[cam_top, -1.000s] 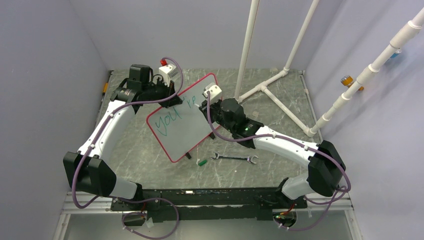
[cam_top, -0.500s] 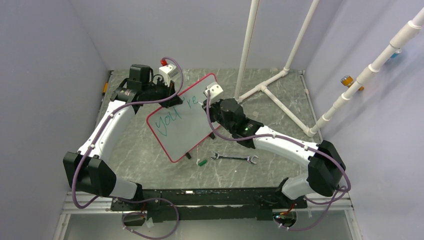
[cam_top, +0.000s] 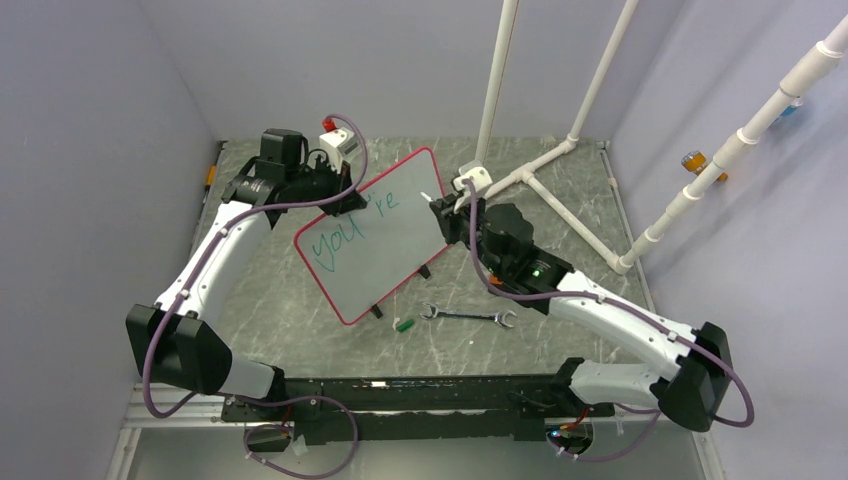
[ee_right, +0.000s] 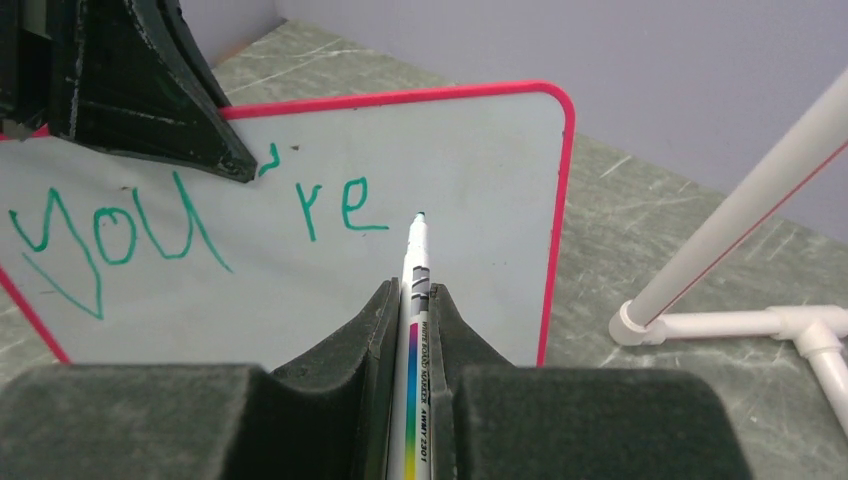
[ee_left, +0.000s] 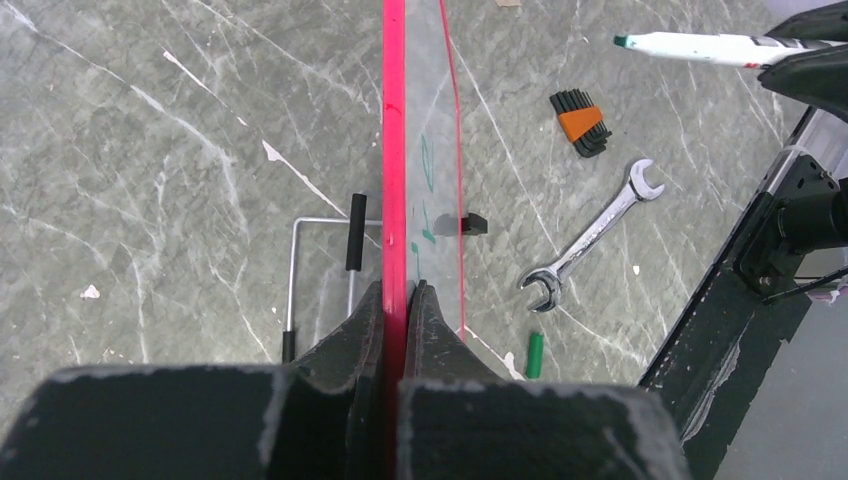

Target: Write a sentence on the whiteboard

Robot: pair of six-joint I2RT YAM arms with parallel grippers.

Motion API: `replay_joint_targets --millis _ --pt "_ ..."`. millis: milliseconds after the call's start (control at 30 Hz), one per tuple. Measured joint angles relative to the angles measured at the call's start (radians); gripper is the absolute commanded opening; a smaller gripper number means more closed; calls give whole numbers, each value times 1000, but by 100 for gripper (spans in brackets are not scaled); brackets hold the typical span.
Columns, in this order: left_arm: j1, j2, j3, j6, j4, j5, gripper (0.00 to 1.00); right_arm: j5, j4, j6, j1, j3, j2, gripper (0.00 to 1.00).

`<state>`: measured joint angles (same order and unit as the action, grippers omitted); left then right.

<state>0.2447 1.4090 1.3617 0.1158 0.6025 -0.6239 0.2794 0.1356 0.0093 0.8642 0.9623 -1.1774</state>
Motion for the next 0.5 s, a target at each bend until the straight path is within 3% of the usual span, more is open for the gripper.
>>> replay_joint_targets --millis 500 --pt "53 15 21 -10 -17 62 0 -81 -60 107 0 -152 154 0"
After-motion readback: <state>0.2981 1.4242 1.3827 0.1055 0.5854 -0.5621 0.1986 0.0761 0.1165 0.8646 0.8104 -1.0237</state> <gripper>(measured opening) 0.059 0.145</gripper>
